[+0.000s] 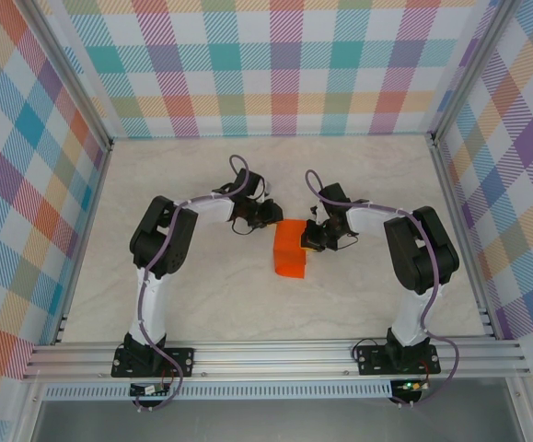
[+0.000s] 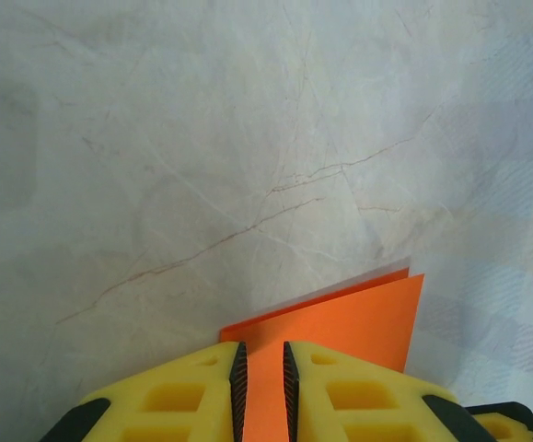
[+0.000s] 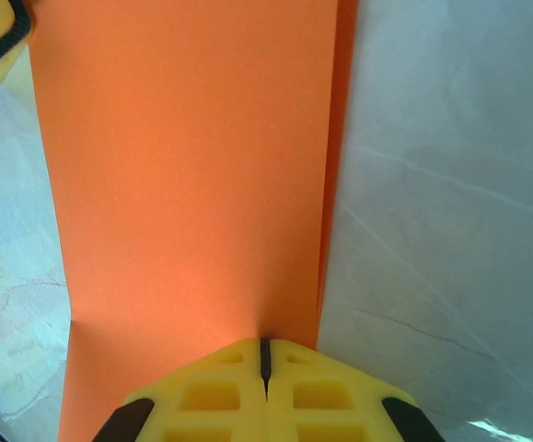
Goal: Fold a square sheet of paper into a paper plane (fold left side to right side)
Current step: First fold the square sheet of paper in half at the center of the table.
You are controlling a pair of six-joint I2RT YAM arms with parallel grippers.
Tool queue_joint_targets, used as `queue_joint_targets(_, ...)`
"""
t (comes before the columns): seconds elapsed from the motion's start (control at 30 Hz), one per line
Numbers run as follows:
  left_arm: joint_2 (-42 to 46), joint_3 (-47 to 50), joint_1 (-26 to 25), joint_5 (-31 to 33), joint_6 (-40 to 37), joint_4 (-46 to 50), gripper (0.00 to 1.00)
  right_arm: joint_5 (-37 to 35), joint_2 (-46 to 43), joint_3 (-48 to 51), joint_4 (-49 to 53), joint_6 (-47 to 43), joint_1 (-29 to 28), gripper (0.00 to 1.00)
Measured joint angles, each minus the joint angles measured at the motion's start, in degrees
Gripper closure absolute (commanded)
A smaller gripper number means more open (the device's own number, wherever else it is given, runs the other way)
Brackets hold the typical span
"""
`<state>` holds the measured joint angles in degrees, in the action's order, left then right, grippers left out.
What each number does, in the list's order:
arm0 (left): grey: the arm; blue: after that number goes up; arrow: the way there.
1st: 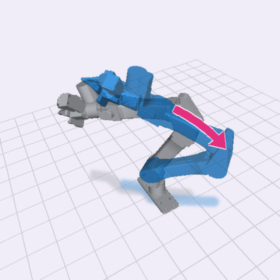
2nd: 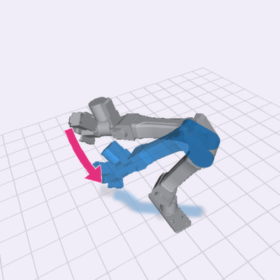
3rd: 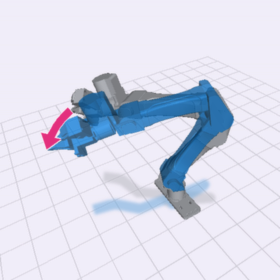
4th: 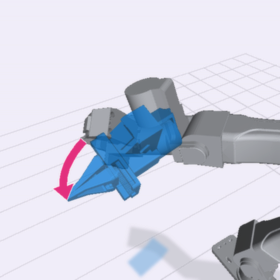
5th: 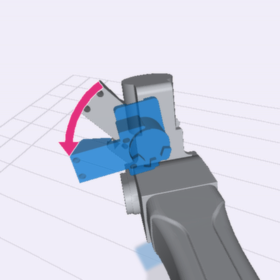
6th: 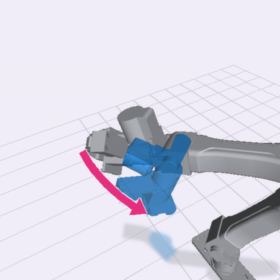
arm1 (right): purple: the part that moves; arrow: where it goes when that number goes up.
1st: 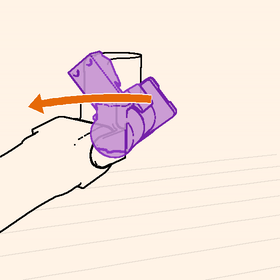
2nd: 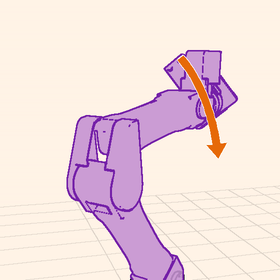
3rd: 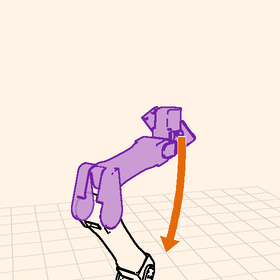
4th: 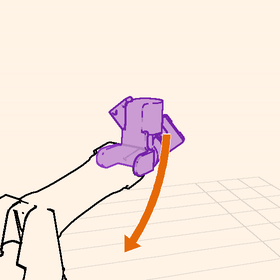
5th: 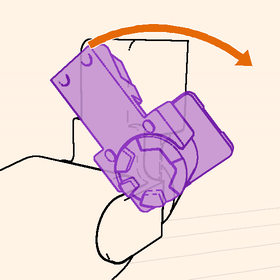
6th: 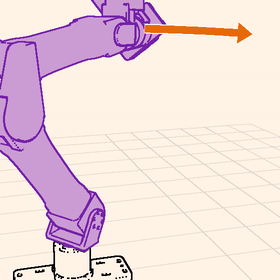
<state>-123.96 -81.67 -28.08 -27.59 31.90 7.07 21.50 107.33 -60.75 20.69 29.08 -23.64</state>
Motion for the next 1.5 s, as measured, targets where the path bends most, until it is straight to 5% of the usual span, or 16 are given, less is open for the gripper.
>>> queue_joint_targets(0.57,2.6,3.2,2.3,0.2,-0.4,-1.0,0.80,0.0,0.1,-0.1,0.2,0.0,0.0,0.98)
queue_joint_targets(1.03,6.8,7.8,-6.2,-5.6,-1.7,-2.8,0.81,-0.1,0.4,-0.8,1.1,-0.4,0.0,0.98)
queue_joint_targets(1.5,3.2,5.2,-5.9,0.3,-3.0,-1.3,0.81,-0.5,0.6,-1.3,1.9,-1.3,-0.1,0.98)
